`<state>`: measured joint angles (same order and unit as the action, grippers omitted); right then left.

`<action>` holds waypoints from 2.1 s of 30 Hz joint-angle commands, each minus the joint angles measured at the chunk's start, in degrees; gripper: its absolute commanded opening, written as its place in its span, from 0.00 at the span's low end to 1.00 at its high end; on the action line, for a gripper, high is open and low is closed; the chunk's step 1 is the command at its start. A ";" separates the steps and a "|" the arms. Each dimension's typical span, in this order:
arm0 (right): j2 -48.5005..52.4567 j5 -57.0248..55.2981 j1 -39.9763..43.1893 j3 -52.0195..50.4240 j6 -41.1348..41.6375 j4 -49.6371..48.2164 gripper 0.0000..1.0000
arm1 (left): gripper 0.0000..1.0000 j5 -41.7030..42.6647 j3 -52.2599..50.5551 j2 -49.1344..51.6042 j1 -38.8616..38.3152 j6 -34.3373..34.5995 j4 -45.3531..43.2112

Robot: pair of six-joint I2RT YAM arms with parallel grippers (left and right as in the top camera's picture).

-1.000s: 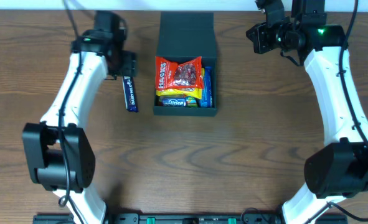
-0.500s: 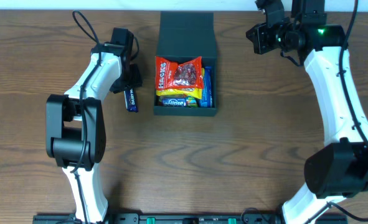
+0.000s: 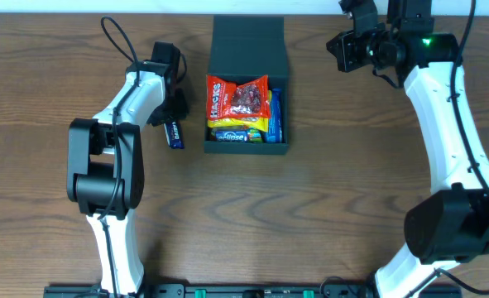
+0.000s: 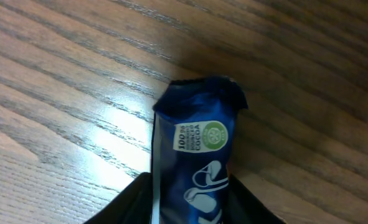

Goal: Pack container
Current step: 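Grasp the purple Dairy Milk bar with the left gripper, then lower the Dairy Milk bar into the box and release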

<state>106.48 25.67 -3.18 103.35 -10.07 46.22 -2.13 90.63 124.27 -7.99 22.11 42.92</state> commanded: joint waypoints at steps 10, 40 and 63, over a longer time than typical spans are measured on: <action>0.24 -0.17 1.88 0.00 0.17 0.33 0.02 | 0.06 -1.44 1.88 -0.50 0.11 -3.30 1.62; 0.24 -0.20 14.69 0.00 2.73 7.67 0.01 | 0.06 13.84 14.64 -5.49 -25.38 2.99 -2.58; 0.24 0.44 14.67 0.00 2.75 7.91 0.99 | 0.79 14.58 15.96 -7.65 -20.61 1.84 -9.33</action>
<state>106.48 25.47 11.07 103.35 -7.70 54.13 13.17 105.34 118.56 -31.42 26.92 33.82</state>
